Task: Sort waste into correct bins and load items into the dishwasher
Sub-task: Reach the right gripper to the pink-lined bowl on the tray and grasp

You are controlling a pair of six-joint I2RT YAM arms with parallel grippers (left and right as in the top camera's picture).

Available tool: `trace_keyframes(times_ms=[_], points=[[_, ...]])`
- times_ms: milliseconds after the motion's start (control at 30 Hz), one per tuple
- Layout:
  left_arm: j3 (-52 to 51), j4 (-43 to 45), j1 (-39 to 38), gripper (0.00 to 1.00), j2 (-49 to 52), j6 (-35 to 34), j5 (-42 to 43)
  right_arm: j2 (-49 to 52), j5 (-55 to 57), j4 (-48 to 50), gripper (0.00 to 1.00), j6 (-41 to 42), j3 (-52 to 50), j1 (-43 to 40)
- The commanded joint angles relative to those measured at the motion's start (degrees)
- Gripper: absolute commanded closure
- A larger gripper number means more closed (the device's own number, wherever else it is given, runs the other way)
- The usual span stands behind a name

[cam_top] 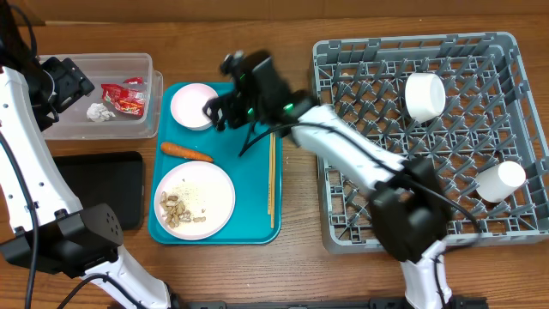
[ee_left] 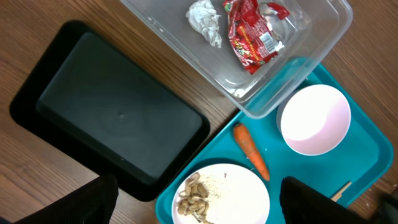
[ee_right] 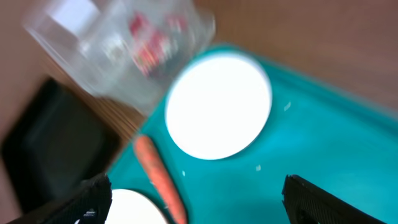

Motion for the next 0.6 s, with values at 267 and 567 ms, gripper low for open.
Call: trace_keyframes(times_ms=[267,567], points=[[0.07,-0.11,-3.50,0.15,-0.96,-0.57,1.46,9.40,13.79,10.62,0.37,11.10,0.22,3.82],[0.07,-0.11,-4.59,0.15,-0.96,0.04,1.46,9.40,17.09,11.58,0.43,12.70,0.24,3.82]])
